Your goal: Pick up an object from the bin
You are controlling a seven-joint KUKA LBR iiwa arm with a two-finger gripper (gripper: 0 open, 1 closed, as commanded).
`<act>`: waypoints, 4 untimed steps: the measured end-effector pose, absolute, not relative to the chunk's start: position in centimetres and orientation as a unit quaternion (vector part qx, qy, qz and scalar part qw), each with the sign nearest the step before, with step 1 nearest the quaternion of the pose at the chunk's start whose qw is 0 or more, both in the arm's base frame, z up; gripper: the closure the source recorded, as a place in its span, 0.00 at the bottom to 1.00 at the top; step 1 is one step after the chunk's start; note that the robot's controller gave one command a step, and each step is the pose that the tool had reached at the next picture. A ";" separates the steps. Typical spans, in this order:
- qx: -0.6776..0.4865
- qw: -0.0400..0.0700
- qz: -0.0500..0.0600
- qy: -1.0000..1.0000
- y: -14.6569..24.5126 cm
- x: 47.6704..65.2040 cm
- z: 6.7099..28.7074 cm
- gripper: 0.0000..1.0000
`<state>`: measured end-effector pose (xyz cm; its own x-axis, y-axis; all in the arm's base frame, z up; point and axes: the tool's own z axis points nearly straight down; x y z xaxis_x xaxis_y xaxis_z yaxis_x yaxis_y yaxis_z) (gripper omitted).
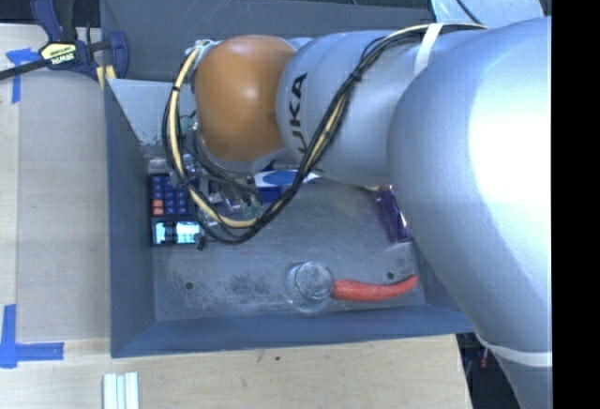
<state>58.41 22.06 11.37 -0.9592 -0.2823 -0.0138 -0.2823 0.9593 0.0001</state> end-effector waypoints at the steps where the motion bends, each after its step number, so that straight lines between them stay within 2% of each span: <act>1: -0.139 0.007 0.002 0.990 23.2 59.6 12.2 0.00; 2: -0.154 0.016 0.003 0.988 23.2 58.5 12.5 0.00; 3: -0.227 0.015 0.002 0.974 23.5 60.3 7.7 0.00; 4: -0.257 0.015 0.001 0.966 22.7 53.2 8.3 1.00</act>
Offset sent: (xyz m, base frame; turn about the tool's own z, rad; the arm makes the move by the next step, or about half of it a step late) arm -0.0485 0.0091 -0.0437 -0.1781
